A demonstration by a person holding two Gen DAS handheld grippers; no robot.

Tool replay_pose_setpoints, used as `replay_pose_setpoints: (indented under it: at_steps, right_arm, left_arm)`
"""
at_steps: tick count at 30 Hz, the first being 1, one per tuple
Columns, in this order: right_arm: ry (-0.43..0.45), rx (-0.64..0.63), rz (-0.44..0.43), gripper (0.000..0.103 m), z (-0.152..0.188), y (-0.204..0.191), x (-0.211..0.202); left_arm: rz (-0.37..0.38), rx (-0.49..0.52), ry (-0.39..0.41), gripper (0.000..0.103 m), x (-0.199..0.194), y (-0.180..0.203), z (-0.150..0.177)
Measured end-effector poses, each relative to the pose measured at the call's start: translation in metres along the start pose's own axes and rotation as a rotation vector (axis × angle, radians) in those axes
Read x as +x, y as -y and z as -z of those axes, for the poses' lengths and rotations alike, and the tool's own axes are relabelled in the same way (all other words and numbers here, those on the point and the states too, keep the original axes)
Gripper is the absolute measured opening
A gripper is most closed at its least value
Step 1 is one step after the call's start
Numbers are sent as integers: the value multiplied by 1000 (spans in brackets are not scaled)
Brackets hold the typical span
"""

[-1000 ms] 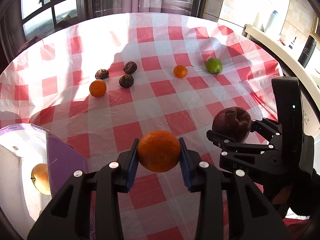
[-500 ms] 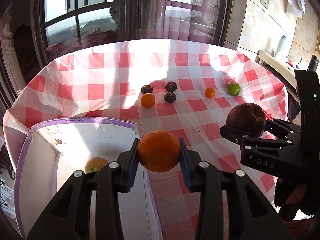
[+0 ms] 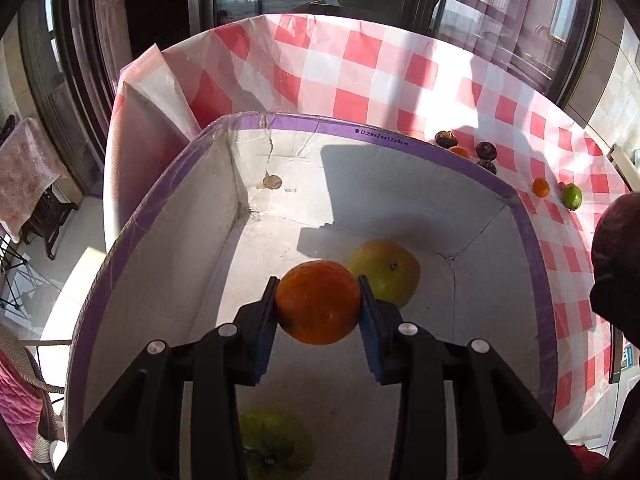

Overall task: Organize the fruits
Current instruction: 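Carry the apple and orange over the white box, then release the apple with the right gripper while the left releases the orange in the box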

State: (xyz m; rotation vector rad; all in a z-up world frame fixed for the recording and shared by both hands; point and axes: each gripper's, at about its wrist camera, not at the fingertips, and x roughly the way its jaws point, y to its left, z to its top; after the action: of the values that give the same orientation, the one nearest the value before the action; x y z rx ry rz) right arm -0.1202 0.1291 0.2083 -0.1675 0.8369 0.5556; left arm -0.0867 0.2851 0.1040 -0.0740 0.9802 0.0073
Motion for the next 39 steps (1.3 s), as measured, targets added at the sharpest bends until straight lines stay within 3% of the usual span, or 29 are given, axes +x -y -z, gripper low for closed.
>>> replay_pose_setpoints:
  at_steps: [9, 16, 21, 29, 37, 39]
  right_arm:
    - [-265, -309, -127, 62, 25, -65, 48]
    - [-487, -469, -156, 62, 43, -94, 92]
    - [-582, -619, -138, 62, 57, -118, 115]
    - [-739, -705, -122, 62, 69, -131, 131]
    - [-804, -688, -63, 63, 78, -123, 134]
    - [-812, -691, -49, 63, 80, -124, 133]
  left_arm:
    - [5, 158, -145, 38, 53, -10, -21]
    - [-2, 246, -265, 38, 86, -11, -18]
    - [-13, 250, -307, 38, 98, -17, -11]
    - [-14, 223, -311, 38, 91, -30, -15]
    - [-9, 215, -296, 40, 83, -25, -14]
    - [-4, 218, -299, 45, 83, -25, -17]
